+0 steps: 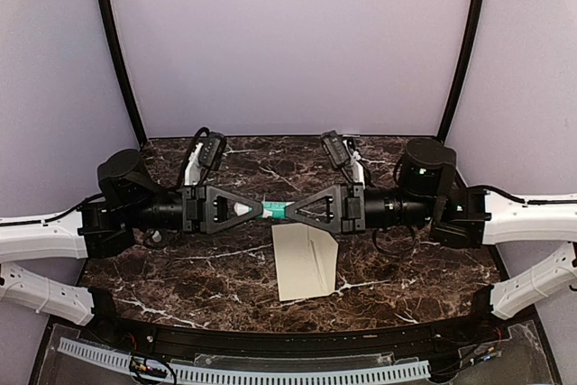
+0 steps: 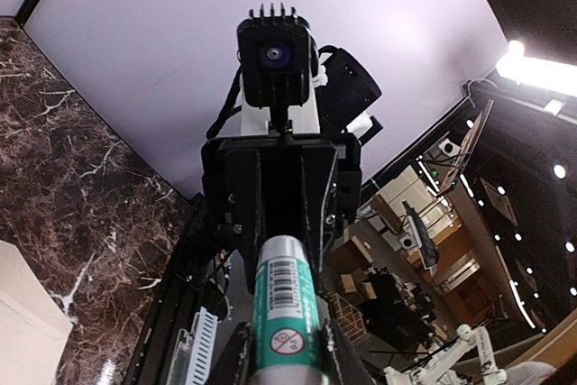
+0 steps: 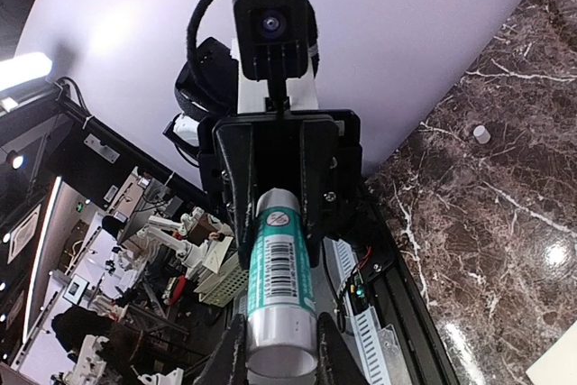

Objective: Place the letter into the envelope and seal it
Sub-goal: Unscrew the solid glue, then adjust the solid glue.

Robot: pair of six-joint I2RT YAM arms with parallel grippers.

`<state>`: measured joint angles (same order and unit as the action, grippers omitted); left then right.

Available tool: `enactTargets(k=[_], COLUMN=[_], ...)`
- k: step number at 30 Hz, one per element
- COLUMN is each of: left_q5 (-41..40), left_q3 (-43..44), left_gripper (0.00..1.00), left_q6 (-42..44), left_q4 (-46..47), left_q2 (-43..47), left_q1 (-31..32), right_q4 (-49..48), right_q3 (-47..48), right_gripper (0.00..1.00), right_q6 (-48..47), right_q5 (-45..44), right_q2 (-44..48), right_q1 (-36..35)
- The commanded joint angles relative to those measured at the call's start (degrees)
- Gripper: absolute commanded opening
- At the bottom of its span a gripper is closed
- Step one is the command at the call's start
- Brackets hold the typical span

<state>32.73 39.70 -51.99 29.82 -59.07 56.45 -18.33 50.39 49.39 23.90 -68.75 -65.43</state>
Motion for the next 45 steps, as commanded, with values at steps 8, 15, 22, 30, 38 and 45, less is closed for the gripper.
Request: enactTargets(k=[8,15,22,30,38,45], left_q5=[-1.1,-1.0,-6.2,-4.2,-3.0,-1.8], left_q3=[3.8,3.4,1.2,0.0,-0.2,-0.1], left_gripper=[0.00,0.00,0.00,0.00,0.00,0.00], left_q6=[22.3,22.0,15.9,11.8,10.3,9.7], left_q4=[-12.6,-12.1,-8.4,-5.0,-4.6,-3.2], left_q2=[2.8,1.7,4.0,4.0,3.1,1.8], left_q1=[-0.3,-0.3,-0.3,-0.3,-0.3,-0.3], right_q4=[1.6,-3.4,-1.7,1.2,-0.8,0.9], right_q3=[-2.9,-5.2,-3.4,0.6,1.4,4.3], right_gripper=[0.02,0.06,0.40,0.67,0.75,0.60], right_q6=[19.2,23.4,17.5,13.0,10.9,9.2], right_q5=[4.5,5.5,3.8,4.7,4.0,4.1], right_q2=[-3.7,-4.4,-2.1,-2.6,-2.1,-4.1], right_q1=[2.6,3.0,3.2,2.8,2.6,2.2])
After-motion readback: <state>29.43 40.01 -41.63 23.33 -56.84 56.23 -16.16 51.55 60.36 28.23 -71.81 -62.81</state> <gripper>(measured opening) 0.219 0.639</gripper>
